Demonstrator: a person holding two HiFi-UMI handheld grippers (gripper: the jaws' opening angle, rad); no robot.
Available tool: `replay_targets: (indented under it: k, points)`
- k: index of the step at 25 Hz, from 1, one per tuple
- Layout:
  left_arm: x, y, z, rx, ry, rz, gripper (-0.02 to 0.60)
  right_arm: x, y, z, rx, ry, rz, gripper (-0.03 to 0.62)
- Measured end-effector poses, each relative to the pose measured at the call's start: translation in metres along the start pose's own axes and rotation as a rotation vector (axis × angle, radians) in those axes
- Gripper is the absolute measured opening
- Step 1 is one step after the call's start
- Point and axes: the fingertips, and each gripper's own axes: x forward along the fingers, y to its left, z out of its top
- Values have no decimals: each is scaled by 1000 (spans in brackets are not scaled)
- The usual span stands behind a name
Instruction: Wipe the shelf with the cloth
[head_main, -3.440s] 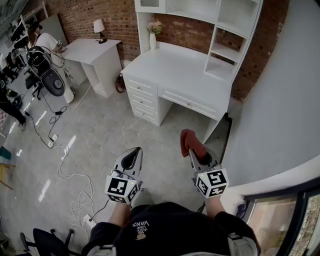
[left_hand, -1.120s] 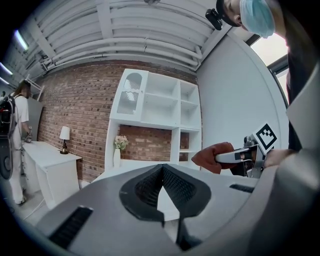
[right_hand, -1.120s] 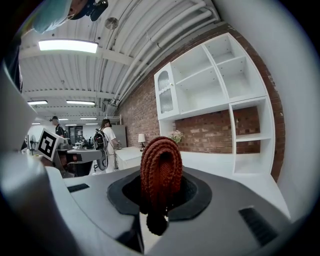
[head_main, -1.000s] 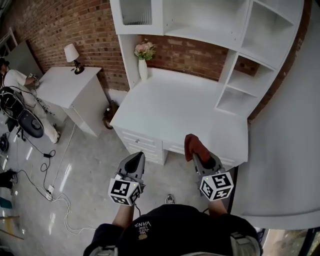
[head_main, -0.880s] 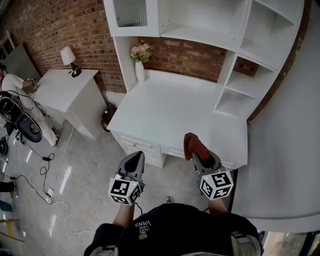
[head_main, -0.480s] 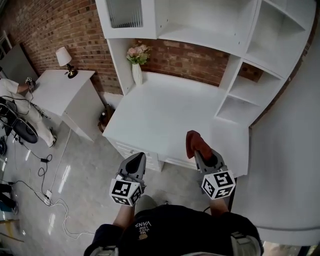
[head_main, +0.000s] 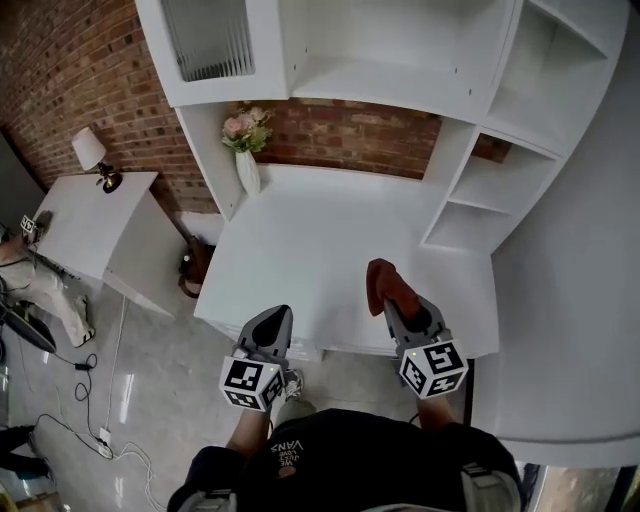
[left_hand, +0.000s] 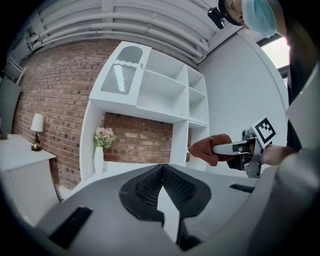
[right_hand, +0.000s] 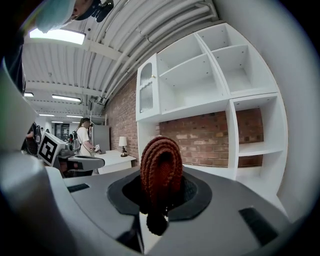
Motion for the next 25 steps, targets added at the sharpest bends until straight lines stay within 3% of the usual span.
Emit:
replay_targets:
  k: [12, 25]
  points:
    - [86, 73, 44, 37, -19, -206, 8, 81, -7, 77, -82, -115, -157, 86]
    - [125, 129, 60, 85, -9, -356, 8, 164, 0, 214, -307, -321, -229, 86]
